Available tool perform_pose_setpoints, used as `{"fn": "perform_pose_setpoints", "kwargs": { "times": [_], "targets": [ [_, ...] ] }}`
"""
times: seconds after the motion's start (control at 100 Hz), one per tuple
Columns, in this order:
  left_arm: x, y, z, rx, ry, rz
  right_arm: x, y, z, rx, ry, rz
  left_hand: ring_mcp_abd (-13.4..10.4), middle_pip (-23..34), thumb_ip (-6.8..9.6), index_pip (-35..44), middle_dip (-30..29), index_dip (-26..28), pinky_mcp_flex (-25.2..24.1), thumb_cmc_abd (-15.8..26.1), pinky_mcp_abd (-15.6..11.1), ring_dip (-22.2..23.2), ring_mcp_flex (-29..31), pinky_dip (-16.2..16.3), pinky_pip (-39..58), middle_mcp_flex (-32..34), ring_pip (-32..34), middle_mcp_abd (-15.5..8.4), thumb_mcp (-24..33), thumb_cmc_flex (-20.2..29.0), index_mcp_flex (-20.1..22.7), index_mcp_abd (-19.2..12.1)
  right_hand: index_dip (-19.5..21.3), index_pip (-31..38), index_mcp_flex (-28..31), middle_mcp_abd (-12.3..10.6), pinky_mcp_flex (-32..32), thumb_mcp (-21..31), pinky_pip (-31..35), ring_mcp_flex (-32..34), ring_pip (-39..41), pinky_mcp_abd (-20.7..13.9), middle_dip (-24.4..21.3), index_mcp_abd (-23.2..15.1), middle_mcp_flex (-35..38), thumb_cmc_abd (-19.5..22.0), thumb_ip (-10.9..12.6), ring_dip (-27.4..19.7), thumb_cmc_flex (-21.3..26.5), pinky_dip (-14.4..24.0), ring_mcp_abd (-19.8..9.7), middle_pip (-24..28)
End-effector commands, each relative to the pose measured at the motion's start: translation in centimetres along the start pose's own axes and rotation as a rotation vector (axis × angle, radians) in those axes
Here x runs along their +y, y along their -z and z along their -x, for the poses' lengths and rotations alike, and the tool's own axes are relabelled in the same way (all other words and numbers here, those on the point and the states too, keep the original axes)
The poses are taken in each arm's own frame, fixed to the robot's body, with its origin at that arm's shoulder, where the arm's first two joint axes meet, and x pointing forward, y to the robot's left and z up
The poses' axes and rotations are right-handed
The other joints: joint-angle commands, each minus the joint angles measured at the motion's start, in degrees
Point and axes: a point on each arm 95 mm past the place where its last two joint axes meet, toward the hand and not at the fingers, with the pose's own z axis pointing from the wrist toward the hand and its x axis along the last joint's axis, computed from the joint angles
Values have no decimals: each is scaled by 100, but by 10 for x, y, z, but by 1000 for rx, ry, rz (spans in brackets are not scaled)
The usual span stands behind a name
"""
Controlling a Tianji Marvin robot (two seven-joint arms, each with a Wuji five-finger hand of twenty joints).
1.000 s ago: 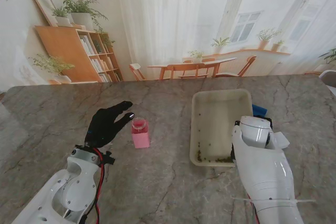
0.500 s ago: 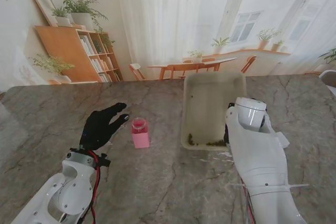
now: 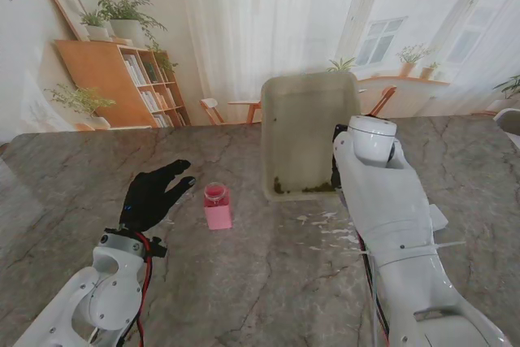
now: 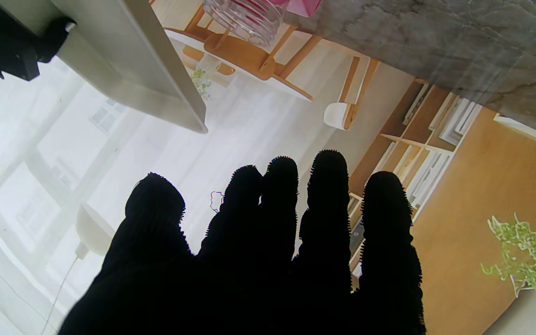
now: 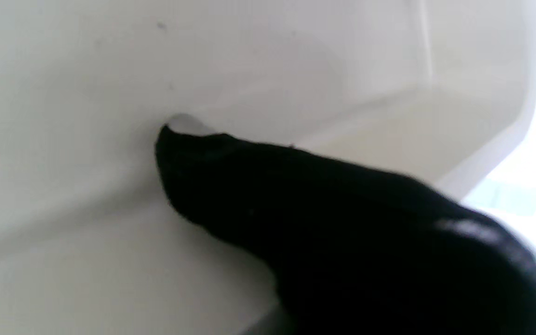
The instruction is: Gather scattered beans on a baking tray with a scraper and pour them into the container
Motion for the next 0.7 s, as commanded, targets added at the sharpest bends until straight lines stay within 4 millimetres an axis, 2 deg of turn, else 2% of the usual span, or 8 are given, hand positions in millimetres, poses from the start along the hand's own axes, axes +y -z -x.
{"fn": "perform_pose_setpoints", "kwargs": {
  "times": [0.0,0.23,0.69],
  "targets": [
    [0,-4,-1,-4,-2,-2,-11,9,-25,50,-31,-51,-11,-55,207,-40,-35,-63,-26,226,111,41,27,190,54,4,19,-99,-34,130,81,0,33,308,139,-897,690,585,2244,423,1470,-428,586,-31,313,76,282,634,766,472,-905,1153],
    [-12,-13,2,-17,-24,14,-30,14,-49,91,-11,-116,-9,-65,207,-49,-42,-65,-36,231,104,13,-9,184,42,-20,-26,-105,-33,127,58,-16,44,320,160,-933,693,585,2248,405,1533,-403,691,-21,325,72,275,682,772,491,-931,1157],
    [-37,-34,-1,48,-62,59,-73,20,-76,136,28,-237,-19,-100,207,-75,-69,-65,-61,239,94,-65,-113,162,-8,-98,-147,-96,-32,132,-11,-25,44,326,176,-923,694,585,2243,396,1554,-360,757,-5,338,57,265,690,780,498,-912,1123]
  ]
}}
